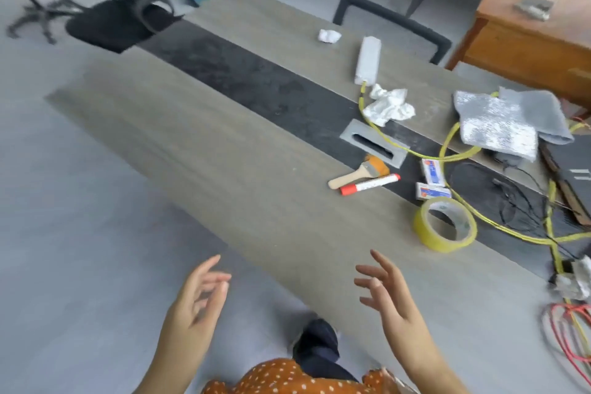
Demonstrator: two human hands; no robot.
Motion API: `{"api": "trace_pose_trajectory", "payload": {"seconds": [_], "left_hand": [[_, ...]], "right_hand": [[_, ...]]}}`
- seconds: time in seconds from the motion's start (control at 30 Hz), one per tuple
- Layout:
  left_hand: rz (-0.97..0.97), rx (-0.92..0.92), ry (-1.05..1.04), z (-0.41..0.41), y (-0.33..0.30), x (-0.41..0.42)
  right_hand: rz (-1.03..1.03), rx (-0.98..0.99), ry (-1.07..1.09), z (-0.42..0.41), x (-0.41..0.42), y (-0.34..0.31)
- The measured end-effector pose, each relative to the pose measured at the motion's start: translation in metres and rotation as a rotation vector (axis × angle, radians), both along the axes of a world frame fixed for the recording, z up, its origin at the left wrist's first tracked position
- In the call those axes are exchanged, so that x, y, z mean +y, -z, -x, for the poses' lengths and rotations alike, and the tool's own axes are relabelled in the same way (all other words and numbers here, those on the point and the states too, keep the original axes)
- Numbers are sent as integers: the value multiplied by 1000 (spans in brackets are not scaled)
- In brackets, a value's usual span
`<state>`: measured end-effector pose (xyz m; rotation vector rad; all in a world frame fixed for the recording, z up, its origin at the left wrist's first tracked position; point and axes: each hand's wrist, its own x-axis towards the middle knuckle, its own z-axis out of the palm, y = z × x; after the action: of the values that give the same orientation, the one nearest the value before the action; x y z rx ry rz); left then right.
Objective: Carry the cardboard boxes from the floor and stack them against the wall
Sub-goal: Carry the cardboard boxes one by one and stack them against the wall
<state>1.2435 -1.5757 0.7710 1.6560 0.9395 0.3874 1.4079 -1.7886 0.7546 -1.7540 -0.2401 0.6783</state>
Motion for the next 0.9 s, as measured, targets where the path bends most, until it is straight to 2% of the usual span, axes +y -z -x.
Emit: {"api": "trace_pose_trajectory", "payload": {"seconds": [0.13, 0.43, 0.67, 0.9], "left_hand": [[-14, -7, -227, 98, -1, 18], [-13, -9, -751, 331, -6, 46], [-10, -23, -1034, 420, -2, 55], [31, -40, -1211, 468, 7, 114]], "right_hand": [[39, -9, -223, 52, 55, -3], [43, -13, -709, 228, 203, -11], [47, -78, -960, 314, 286, -16], [101, -91, -1060, 359, 381, -2]]}}
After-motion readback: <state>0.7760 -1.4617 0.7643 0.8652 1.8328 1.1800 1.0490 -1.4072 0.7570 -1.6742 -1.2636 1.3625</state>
